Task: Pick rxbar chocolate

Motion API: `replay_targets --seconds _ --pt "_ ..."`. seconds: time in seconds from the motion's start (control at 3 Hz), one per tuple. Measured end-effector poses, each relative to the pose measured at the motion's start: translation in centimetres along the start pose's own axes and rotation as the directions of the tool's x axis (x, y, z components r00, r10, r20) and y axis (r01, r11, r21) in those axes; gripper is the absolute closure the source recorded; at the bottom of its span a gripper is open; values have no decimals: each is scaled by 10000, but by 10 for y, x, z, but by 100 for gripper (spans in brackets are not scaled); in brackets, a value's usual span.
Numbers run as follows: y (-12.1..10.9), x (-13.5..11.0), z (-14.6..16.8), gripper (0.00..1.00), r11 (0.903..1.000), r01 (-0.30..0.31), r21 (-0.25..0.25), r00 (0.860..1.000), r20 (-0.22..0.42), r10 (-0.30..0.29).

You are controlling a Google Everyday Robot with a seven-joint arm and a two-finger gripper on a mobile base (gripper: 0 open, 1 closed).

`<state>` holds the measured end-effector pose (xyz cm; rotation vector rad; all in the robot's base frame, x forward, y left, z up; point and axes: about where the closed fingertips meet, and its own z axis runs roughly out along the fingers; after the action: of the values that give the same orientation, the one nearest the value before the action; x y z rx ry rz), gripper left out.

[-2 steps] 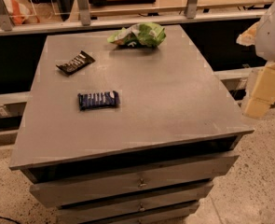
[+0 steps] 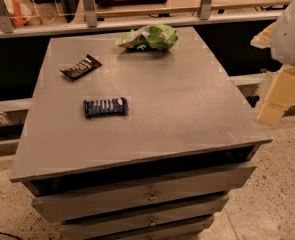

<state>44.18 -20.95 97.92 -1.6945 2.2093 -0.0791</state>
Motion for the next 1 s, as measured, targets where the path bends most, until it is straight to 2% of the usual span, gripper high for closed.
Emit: replay_targets --seconds 0.33,0.67,1.0 --pt "-3 -26 14 0 9999 -31 -108 9936 1132 43" --pt "-11 -68 32 0 9995 159 -274 9621 2727 -79" --pt "-23 -107 48 0 9991 220 -352 9138 4060 -58"
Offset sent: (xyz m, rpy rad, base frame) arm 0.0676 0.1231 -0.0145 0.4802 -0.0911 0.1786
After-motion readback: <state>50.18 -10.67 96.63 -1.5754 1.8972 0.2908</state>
